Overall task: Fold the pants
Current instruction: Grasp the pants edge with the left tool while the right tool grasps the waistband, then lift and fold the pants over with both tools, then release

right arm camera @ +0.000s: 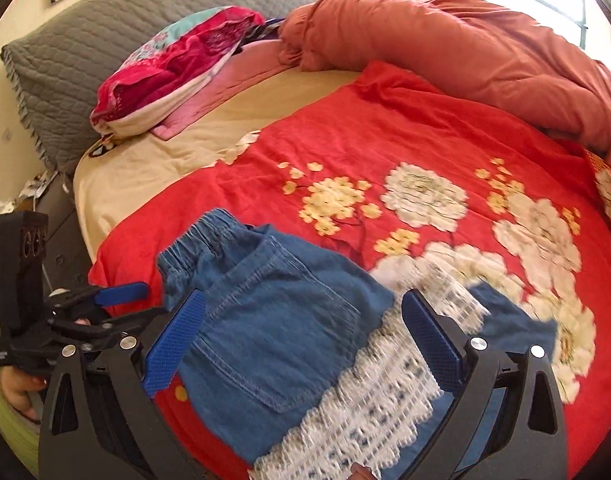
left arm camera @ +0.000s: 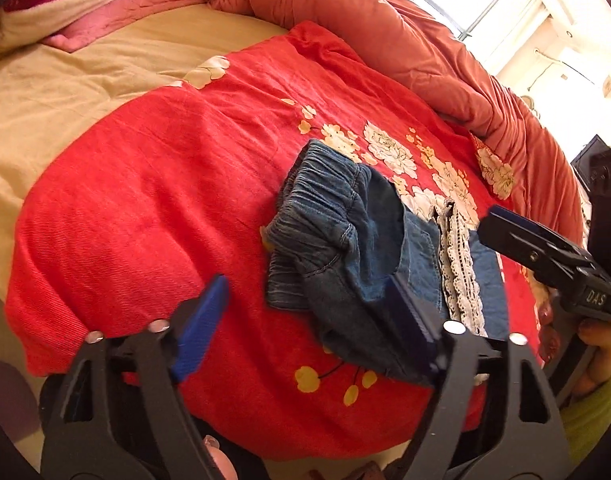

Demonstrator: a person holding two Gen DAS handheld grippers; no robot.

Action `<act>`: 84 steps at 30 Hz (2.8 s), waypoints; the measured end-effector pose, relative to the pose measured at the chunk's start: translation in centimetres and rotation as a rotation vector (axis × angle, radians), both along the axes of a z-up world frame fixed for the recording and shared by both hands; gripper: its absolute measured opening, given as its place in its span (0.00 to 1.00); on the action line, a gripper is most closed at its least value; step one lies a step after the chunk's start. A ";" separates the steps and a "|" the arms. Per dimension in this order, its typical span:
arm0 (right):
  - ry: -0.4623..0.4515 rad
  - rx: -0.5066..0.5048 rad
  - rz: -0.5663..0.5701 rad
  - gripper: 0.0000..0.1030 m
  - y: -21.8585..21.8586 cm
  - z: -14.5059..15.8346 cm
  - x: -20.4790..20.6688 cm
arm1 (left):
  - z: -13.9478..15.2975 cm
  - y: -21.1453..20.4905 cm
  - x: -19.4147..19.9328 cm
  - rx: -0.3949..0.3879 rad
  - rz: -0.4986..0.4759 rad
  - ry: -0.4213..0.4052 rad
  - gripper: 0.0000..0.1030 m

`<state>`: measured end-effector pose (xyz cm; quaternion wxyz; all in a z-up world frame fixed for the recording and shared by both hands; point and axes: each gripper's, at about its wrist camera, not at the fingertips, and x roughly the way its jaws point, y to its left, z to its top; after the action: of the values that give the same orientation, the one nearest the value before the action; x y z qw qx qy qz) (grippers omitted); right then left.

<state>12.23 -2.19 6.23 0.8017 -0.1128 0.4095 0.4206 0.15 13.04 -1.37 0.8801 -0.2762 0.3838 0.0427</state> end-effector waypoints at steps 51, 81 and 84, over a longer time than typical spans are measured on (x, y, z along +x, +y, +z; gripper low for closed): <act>0.208 0.330 0.303 0.34 -1.8 1.6 3.2 | 2.3 -5.9 1.4 -0.217 -0.142 -0.099 0.57; 0.214 0.492 -0.098 0.74 -20.9 -3.7 6.6 | 2.0 -19.9 5.3 -0.259 -0.601 -0.032 0.54; 0.160 0.472 -0.121 0.77 -21.5 -2.8 5.2 | 3.5 -18.4 4.2 -0.169 -0.556 -0.081 0.54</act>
<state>17.48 -23.71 3.42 0.7945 0.1359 0.3684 0.4632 4.39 -5.34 2.15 0.8467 -0.2342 0.4113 -0.2432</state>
